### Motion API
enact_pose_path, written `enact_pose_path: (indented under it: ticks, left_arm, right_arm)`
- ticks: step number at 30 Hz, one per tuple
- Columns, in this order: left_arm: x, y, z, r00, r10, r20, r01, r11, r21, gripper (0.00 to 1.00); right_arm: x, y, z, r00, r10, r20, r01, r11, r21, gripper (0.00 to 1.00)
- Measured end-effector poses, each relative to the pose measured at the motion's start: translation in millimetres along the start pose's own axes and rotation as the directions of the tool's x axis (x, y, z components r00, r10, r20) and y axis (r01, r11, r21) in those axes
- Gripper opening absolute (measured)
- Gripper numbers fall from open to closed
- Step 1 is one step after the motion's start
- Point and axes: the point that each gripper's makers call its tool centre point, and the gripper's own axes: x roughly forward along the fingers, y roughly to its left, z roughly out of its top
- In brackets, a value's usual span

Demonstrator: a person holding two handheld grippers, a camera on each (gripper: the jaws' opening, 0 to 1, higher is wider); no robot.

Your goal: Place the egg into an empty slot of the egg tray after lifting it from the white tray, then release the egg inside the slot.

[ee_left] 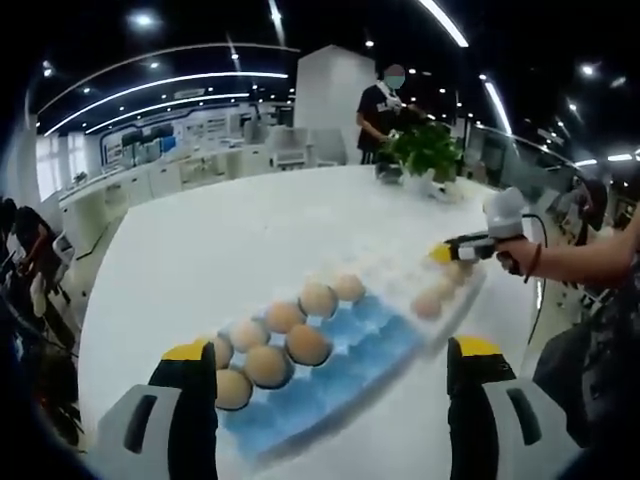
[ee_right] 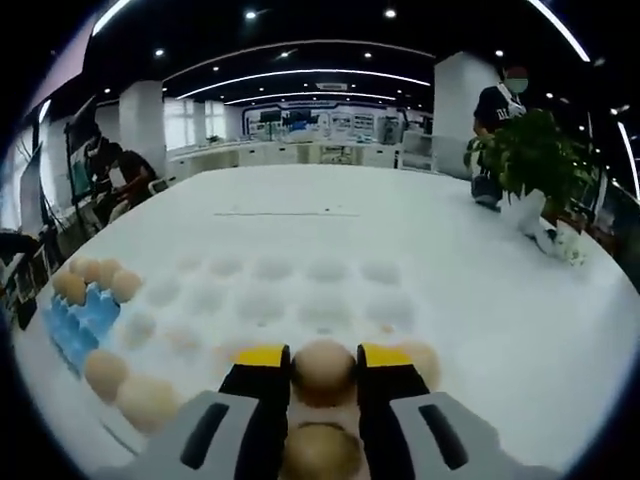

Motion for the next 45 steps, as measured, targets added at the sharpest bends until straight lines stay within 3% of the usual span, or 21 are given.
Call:
enact_pose_path:
  ticks: [15,25,36,41,45]
  left_arm:
    - [0.7,1.1,-2.1,1.0,-0.003,-0.01,0.003,1.0,0.006,0.97]
    - [0.0,1.2,-1.8,1.0,-0.002,-0.011,0.002,1.0,0.008,0.97]
    - [-3.0,5.8,-4.5,1.0,0.016,-0.019,-0.016,1.0,0.005,0.96]
    - [-2.3,5.0,-2.8,1.0,0.013,-0.012,-0.013,1.0,0.005,0.96]
    - [-2.4,5.2,-2.9,1.0,0.013,-0.012,-0.013,1.0,0.004,0.96]
  right_arm:
    - [-7.5,1.8,22.0,0.999,0.009,0.052,-0.01,1.0,0.019,0.26]
    - [-4.3,20.0,43.3,0.995,0.051,0.087,-0.05,0.998,-0.024,0.26]
    - [4.5,26.4,38.4,0.997,0.069,0.039,-0.064,0.993,-0.1,0.27]
    - [7.9,23.7,34.2,0.999,0.036,0.006,-0.035,0.989,-0.146,0.29]
    - [11.3,17.2,31.6,1.0,0.024,-0.014,-0.026,0.996,-0.089,0.3]
